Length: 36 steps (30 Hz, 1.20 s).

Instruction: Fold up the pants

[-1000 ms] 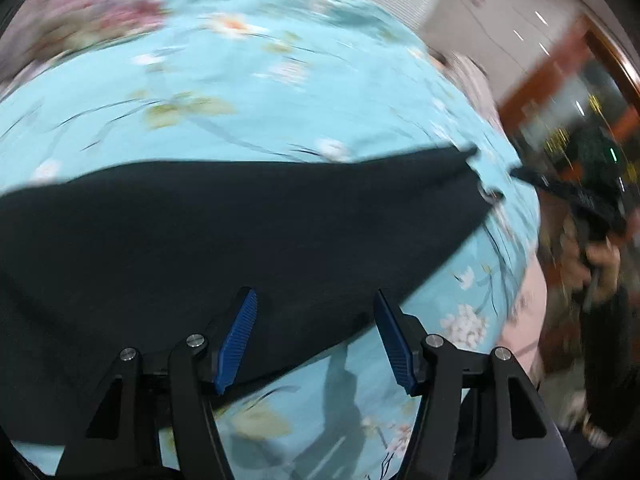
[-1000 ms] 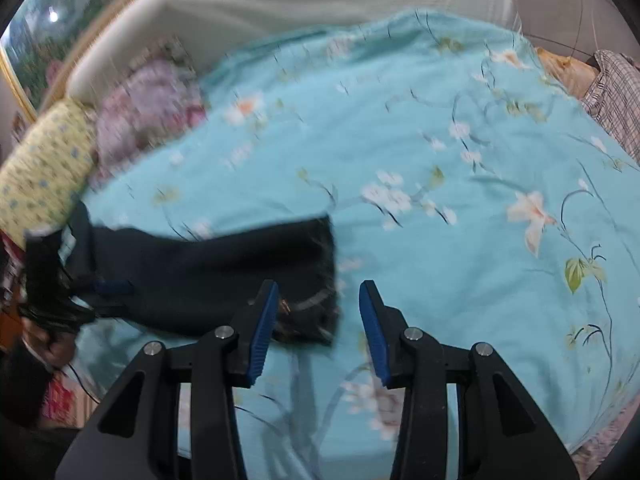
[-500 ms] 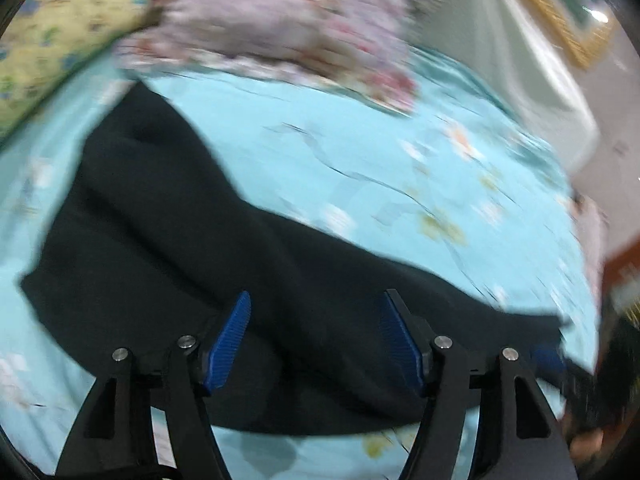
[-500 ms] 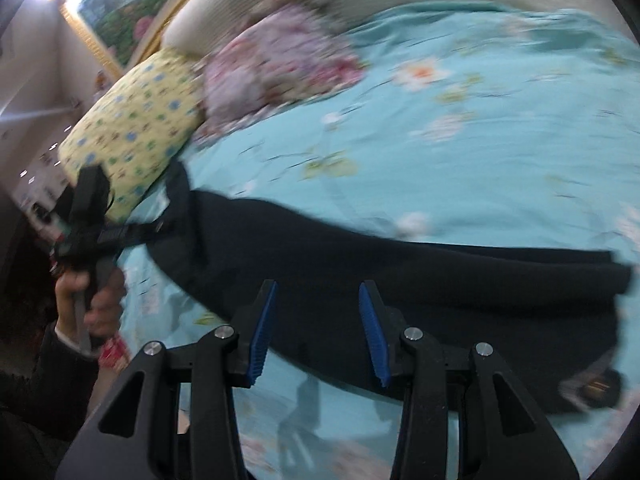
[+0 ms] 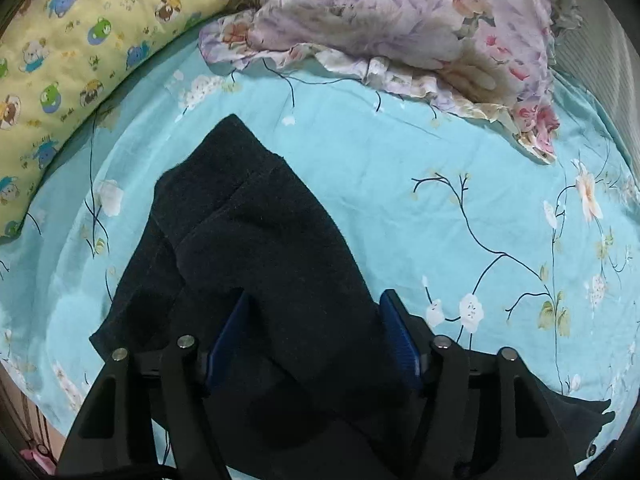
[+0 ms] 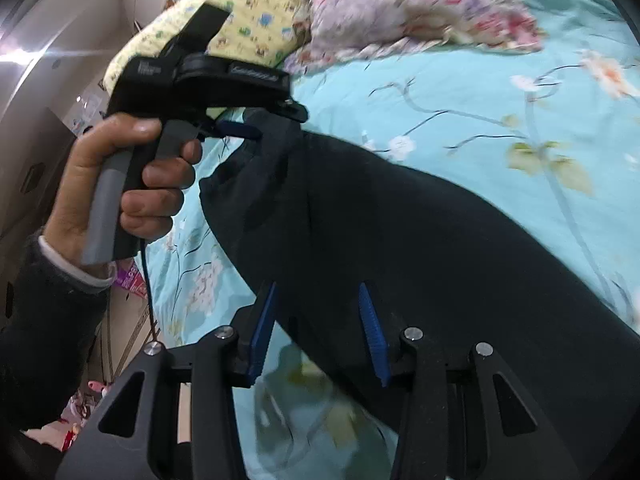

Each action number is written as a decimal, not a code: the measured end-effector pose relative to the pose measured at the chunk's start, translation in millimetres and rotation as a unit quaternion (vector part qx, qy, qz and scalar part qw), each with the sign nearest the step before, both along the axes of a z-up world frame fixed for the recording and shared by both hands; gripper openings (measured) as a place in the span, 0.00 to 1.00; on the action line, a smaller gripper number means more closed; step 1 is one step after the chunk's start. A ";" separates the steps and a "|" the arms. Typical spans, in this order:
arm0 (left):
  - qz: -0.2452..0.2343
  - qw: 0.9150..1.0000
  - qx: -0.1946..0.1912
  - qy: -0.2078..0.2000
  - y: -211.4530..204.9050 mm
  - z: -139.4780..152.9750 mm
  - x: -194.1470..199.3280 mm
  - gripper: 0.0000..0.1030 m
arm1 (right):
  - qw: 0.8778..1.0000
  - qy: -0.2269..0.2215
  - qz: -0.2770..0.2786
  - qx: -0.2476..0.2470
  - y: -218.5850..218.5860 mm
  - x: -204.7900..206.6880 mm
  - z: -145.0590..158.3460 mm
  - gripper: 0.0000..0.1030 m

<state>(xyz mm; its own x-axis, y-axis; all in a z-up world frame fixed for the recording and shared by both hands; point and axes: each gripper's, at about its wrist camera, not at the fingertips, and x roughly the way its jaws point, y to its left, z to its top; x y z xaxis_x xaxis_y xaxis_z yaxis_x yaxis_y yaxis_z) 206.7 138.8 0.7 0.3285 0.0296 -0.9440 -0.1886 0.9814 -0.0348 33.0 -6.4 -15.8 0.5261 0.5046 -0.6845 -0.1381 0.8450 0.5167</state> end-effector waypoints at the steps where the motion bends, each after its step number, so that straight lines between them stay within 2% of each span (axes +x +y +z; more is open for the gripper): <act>1: -0.001 1.000 -0.002 -0.004 1.5 -0.3 -2.5 0.48 | 1.000 0.000 0.005 0.000 5.4 5.4 -2.1 0.42; 2: -0.003 1.000 -0.006 -0.009 4.3 -0.4 -4.9 0.38 | 1.000 -0.001 0.008 -0.004 11.3 9.9 -4.6 0.42; 3: -0.004 1.000 -0.016 -0.012 8.5 -1.4 -8.0 0.20 | 1.000 -0.001 0.009 -0.009 13.6 13.2 -6.0 0.42; 4: -0.002 1.000 -0.027 -0.015 12.2 -2.6 -12.4 0.12 | 1.000 -0.001 0.014 -0.017 18.6 16.9 -8.7 0.41; 5: 0.001 0.999 -0.041 -0.023 17.5 -2.6 -18.3 0.11 | 1.000 -0.003 0.020 -0.023 22.3 21.5 -10.5 0.29; 6: 0.004 0.998 -0.052 -0.035 22.7 -2.8 -25.4 0.06 | 0.999 -0.007 0.023 -0.038 27.6 23.1 -11.1 0.09; 7: 0.006 0.997 -0.065 -0.046 27.0 -2.1 -32.9 0.05 | 0.998 -0.008 0.023 -0.051 30.2 22.7 -10.6 0.07; 10: 0.019 0.990 -0.108 -0.093 45.9 7.0 -60.7 0.04 | 0.998 -0.032 0.022 -0.057 29.9 14.4 0.9 0.06; 14: 0.055 0.970 -0.188 -0.145 76.3 5.8 -110.6 0.04 | 0.995 -0.058 0.036 -0.075 30.2 -1.9 19.4 0.06; 17: 0.075 0.958 -0.229 -0.157 90.3 -6.4 -134.9 0.04 | 0.992 -0.062 0.053 -0.095 36.3 -3.2 23.5 0.06; 20: 0.087 0.951 -0.248 -0.166 101.2 -19.5 -148.5 0.04 | 0.991 -0.054 0.065 -0.107 42.9 -3.3 21.6 0.06; 26: 0.105 0.944 -0.271 -0.154 115.6 -42.3 -157.4 0.04 | 0.985 -0.034 0.082 -0.150 64.1 3.0 5.9 0.06; 32: 0.111 0.938 -0.287 -0.156 121.6 -50.8 -164.6 0.05 | 0.982 -0.024 0.086 -0.165 68.0 8.5 3.7 0.06; 36: 0.108 0.938 -0.291 -0.154 123.6 -54.3 -171.0 0.05 | 0.980 -0.023 0.093 -0.175 67.7 6.2 5.5 0.06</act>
<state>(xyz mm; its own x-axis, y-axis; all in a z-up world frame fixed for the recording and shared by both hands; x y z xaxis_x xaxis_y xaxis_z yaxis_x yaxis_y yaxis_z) 35.7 262.4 -53.5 0.6345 -0.3633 -0.6822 -0.2740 0.7196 -0.6380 39.2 61.3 -10.3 0.4823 0.3332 -0.8102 -0.3233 0.9273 0.1888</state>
